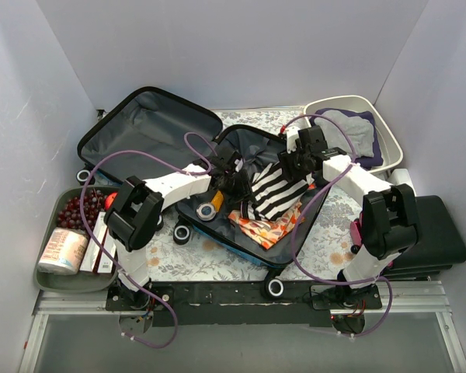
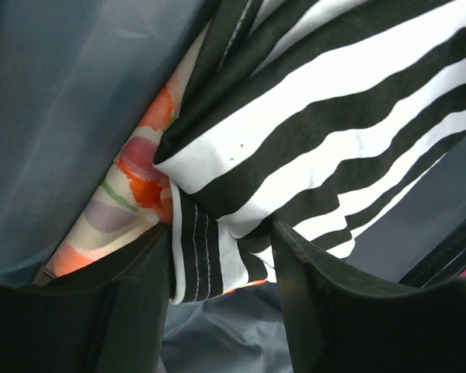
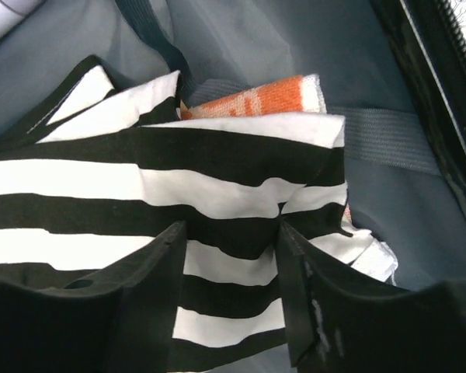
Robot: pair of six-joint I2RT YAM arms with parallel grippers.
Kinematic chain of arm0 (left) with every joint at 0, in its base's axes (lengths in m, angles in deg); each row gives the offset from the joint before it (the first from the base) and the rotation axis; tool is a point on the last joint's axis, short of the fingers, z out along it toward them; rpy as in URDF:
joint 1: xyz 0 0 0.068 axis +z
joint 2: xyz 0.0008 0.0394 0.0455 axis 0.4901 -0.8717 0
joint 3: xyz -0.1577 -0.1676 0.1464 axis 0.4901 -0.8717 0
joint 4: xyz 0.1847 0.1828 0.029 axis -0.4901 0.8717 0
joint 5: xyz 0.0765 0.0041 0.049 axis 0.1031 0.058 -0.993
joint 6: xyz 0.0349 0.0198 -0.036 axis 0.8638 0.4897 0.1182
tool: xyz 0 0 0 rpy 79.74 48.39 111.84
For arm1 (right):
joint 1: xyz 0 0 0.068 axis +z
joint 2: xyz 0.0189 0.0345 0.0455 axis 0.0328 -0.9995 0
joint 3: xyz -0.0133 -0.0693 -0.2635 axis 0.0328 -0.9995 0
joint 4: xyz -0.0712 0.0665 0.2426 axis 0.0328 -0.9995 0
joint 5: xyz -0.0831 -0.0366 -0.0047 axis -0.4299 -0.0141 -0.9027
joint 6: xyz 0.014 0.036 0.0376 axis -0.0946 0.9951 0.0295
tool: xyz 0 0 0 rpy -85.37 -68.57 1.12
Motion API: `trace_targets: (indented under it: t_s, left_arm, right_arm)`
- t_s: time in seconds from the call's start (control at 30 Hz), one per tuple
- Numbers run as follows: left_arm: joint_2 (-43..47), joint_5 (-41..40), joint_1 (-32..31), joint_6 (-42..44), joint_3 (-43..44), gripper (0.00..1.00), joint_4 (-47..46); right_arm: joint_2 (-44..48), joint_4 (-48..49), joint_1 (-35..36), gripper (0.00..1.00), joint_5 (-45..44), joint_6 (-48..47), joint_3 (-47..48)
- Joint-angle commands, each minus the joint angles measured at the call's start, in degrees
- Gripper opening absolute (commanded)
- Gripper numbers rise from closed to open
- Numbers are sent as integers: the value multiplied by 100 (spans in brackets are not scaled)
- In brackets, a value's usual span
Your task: Open, take out, and arrange the luggage
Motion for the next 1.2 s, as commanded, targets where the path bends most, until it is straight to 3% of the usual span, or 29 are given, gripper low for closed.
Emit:
trace_targets:
  t_s: [0.0,0.07,0.1,0.2,0.33,0.4,0.5,0.63,0.7,0.87,1.0,1.17]
  left_arm:
    - [181,-52,-59,-44,271,43,19]
    - [199,-25,-60,-17,298,34,124]
    - [208,9,-77,-26,324,19,142]
    - [173,177,-121,-44,403,0,133]
    - [76,168,-139,-26,613,0,151]
    - [32,133,-139,18,693,0,203]
    - [76,2,-165,114,860,0,370]
    - [76,-192,-174,229,1018,0,721]
    - [-63,-192,-182,325,1123,8,975]
    - [-389,-263,-183,387,1299,13,1276]
    - [-460,-236,-226,405,1423,25,1486]
    - [-398,-333,-244,413,1545,29,1759]
  right_arm:
    - [-8,465,-10,43,243,80,113]
    - [-42,500,-10,38,287,98,113]
    - [-51,509,-10,36,305,107,113]
    - [-87,676,-10,34,314,107,52]
    - [-192,703,-2,33,411,124,113]
    - [-210,659,-2,19,184,168,148]
    - [-105,483,-2,10,-177,168,236]
    - [167,439,-2,10,-232,72,193]
    - [195,439,7,11,-13,45,166]
    - [-16,264,7,12,182,63,236]
    - [-78,158,16,12,86,54,254]
    - [-25,158,25,11,-11,45,228]
